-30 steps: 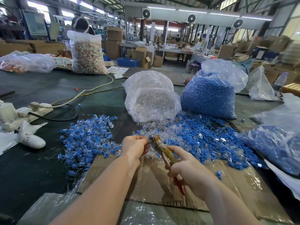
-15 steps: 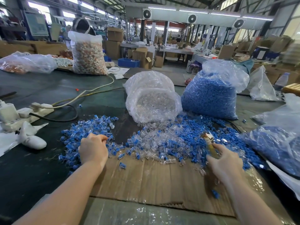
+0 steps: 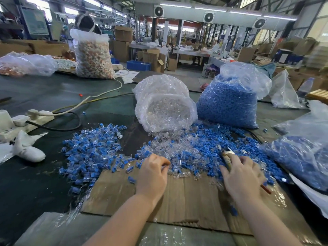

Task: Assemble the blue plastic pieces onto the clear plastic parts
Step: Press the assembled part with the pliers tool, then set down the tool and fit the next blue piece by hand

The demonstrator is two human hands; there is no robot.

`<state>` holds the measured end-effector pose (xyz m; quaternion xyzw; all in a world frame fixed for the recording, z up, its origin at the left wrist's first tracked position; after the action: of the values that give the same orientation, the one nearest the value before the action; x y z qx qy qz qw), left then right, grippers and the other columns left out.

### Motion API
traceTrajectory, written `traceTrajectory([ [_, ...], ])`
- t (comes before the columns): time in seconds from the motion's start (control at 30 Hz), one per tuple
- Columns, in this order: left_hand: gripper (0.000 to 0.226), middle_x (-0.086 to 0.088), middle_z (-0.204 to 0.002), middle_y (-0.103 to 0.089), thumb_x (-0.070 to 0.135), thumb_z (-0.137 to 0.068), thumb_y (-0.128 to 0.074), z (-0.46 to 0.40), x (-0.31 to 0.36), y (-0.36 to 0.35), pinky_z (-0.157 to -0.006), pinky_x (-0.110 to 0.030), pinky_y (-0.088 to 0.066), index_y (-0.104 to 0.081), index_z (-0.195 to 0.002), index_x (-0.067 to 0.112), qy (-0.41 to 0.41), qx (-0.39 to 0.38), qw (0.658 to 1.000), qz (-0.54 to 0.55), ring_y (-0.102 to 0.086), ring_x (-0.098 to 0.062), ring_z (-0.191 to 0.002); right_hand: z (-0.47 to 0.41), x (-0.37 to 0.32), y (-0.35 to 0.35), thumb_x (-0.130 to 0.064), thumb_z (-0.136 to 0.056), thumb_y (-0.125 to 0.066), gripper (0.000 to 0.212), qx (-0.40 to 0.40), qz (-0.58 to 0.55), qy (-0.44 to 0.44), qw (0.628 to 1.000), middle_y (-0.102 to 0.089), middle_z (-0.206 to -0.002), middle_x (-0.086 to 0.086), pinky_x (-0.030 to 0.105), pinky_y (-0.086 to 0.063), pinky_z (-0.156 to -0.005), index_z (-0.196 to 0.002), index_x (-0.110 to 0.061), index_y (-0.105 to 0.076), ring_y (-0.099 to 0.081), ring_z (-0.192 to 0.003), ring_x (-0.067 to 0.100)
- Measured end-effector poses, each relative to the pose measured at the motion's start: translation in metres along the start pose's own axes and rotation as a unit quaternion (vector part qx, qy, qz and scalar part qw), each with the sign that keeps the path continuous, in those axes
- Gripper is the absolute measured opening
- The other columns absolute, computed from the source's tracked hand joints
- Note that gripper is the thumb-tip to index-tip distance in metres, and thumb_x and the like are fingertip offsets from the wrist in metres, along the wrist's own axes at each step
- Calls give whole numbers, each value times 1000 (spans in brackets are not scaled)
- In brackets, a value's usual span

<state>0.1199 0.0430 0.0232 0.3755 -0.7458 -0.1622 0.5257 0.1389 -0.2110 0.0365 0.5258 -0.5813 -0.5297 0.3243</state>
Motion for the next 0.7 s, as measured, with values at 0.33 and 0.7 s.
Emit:
traceTrajectory([
  [0.33, 41, 9, -113, -41, 27, -94, -50, 17, 14, -37, -92, -13, -33, -46, -134, 26, -71, -80, 993, -46, -36, -3, -103, 34, -70, -26, -42, -93, -45, 29, 23, -59, 123, 990, -53, -118, -13, 33, -28, -91, -120, -36, -53, -42, -113, 13],
  [0.7, 9, 15, -91, -51, 16, -89, -59, 17, 16, -22, -73, -2, -36, -62, -96, 20, -60, -39, 997, 13, -48, 2, -82, 39, -60, -32, -19, -87, -51, 28, 49, -104, 76, 990, -62, -110, -10, 30, -26, -90, -114, -27, -56, -50, -107, 13],
])
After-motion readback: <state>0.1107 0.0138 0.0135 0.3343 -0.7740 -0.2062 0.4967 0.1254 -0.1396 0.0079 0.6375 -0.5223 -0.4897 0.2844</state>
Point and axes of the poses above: each hand's wrist, its own z-axis away from the middle knuckle, its own y-axis out of the back of the hand, x = y × z, the point moved 10 cm from there along -z, towards the middle knuckle
